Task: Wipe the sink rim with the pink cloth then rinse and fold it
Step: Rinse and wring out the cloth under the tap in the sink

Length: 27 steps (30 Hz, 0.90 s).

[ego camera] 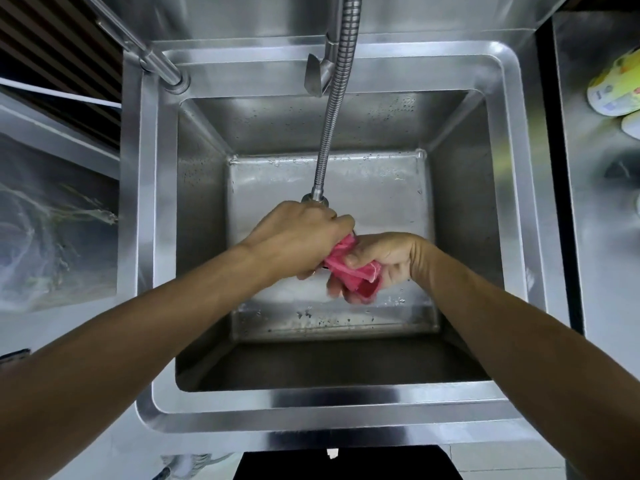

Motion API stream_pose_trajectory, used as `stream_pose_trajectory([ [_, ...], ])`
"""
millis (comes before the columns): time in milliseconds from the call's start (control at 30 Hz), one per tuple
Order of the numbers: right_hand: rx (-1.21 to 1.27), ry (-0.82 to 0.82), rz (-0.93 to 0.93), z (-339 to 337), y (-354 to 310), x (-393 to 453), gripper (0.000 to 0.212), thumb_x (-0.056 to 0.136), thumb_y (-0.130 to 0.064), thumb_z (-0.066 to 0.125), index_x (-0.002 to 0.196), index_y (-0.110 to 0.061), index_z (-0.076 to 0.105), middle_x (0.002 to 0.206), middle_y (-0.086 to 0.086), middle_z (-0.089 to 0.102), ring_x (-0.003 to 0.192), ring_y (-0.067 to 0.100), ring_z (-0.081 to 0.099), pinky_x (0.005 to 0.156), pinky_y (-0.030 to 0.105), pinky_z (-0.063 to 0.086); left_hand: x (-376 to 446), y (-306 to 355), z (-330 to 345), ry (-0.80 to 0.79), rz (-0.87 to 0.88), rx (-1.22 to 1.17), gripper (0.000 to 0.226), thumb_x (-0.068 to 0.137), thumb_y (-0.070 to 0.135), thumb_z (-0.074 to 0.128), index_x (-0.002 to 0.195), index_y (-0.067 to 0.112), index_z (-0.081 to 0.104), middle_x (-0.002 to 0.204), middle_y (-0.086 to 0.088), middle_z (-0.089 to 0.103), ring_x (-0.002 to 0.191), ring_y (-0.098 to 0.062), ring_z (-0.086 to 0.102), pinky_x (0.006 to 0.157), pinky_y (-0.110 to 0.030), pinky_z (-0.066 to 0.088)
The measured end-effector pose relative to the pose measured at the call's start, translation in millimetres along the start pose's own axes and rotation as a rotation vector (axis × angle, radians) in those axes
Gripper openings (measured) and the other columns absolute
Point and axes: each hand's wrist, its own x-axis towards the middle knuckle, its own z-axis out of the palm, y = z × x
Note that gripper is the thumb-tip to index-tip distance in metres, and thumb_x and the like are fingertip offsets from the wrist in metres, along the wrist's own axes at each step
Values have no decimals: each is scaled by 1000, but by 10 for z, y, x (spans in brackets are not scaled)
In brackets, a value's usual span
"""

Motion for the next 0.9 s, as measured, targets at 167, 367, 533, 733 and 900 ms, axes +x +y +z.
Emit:
stream_pose_trajectory([
  [167,-125,306,69,217,-149,-11,34,83,-2,81,108,-6,58,84,8,65,82,25,70,73,43,63,-80,-100,267,194,47,222,29,74,10,82,96,11,64,94,-12,71,82,-33,69,61,-39,54],
  [367,-1113,894,253,438,-288,184,13,85,-9,66,95,-14,60,75,-3,58,66,18,59,50,23,42,-43,-44,265,-178,-297,-157,16,88,10,61,100,17,53,87,-6,61,69,-27,56,62,-35,45],
  [533,-1705,1038,141,360,-90,259,65,94,-17,57,149,-9,23,102,7,66,76,33,57,65,37,36,57,-102,213,-508,-404,-581,18,77,22,68,62,14,65,56,0,68,54,-16,62,54,-28,51],
  [733,-1905,1100,-43,284,111,297,47,91,-18,62,133,-7,44,96,5,71,74,31,71,54,33,34,37,-120,311,-752,-510,-1102,24,81,13,75,70,13,53,51,1,44,45,-13,35,45,-24,26],
  [900,-1954,1176,-119,181,305,327,50,79,-17,76,111,-14,37,80,2,68,55,26,63,47,29,24,-52,-80,391,-740,-464,-1229,14,87,15,78,78,12,68,67,-3,65,66,-17,63,52,-25,46],
])
